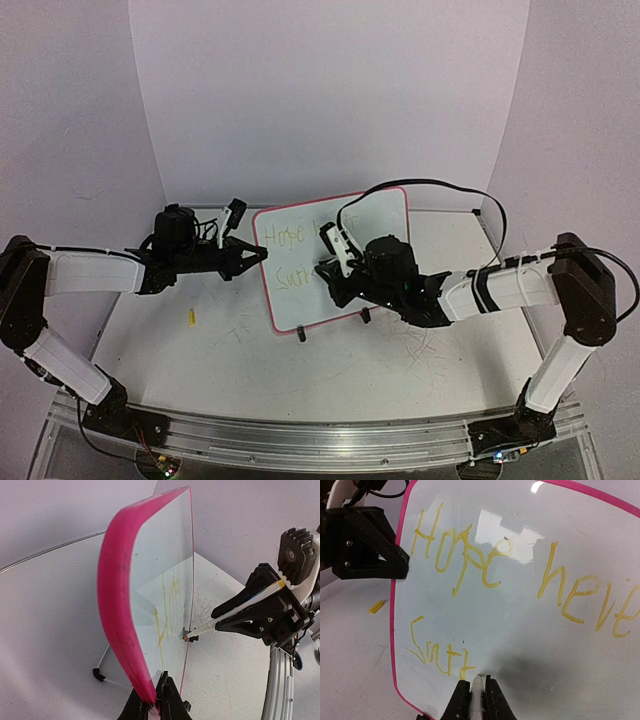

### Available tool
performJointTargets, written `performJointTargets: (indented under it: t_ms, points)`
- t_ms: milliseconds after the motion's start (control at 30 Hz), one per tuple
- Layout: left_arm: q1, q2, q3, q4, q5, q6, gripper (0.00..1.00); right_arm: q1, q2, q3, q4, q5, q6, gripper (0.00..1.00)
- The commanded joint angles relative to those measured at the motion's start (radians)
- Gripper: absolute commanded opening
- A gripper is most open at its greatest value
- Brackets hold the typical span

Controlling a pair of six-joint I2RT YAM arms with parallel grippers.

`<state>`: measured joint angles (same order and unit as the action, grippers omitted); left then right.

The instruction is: Write a sentence on the whiteboard

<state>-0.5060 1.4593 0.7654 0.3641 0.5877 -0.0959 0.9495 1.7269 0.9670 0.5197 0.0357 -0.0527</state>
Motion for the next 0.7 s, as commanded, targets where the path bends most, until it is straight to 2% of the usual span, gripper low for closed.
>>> performJointTargets:
  t_ms: [0, 667]
  points:
    - [0.004, 0.001, 0.020, -0.067, -0.143, 0.128, 0.00, -0.001, 0.018, 0.045, 0.033, 0.052, 0.025, 0.00]
    - [0.004, 0.006, 0.020, -0.068, -0.141, 0.128, 0.00, -0.017, -0.008, 0.028, 0.032, 0.169, 0.084, 0.00]
